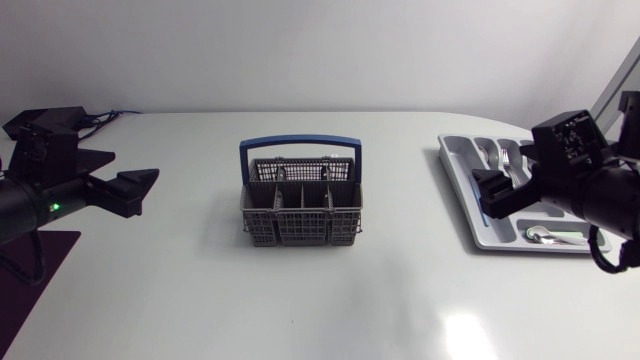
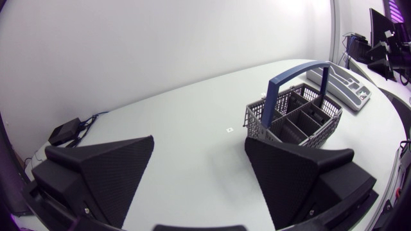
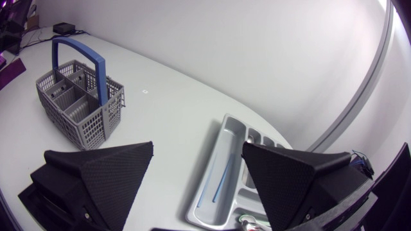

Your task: Unload the cutlery basket into the drawer organizer.

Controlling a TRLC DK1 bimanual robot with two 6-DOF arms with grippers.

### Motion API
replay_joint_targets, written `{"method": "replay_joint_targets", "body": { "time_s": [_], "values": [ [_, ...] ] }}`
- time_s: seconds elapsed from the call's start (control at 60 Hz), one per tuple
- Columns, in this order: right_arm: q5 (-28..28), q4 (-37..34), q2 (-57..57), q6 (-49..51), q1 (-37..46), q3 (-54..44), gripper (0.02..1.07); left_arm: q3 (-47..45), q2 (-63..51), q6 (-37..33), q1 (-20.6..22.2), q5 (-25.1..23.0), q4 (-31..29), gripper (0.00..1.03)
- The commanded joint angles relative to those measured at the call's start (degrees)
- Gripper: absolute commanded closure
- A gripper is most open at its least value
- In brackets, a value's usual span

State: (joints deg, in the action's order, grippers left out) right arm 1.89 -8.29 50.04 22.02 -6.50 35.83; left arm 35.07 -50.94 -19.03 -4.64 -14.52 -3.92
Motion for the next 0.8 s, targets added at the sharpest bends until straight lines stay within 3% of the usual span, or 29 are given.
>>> {"method": "replay_joint_targets", "body": {
  "time_s": [0.0, 0.117, 0.317, 0.783],
  "values": [
    [1.8, 0.5, -3.5, -2.0, 0.4, -3.1, 0.07, -2.8, 2.5, 1.6, 0.5, 0.0, 1.2, 0.04],
    [2.9, 0.6, -8.5, -3.5, 0.5, -6.2, 0.07, -4.9, 6.4, 4.6, 0.3, 0.4, 2.3, 0.04],
    [3.5, 2.4, -18.1, -3.4, 1.2, -12.3, 0.07, -11.1, 15.2, 10.9, 0.5, 8.0, 9.3, 0.04],
    [2.2, 4.7, -32.5, -10.5, 3.4, -22.4, 0.07, -19.2, 28.3, 13.8, 2.3, 11.2, 8.1, 0.05]
  ]
}}
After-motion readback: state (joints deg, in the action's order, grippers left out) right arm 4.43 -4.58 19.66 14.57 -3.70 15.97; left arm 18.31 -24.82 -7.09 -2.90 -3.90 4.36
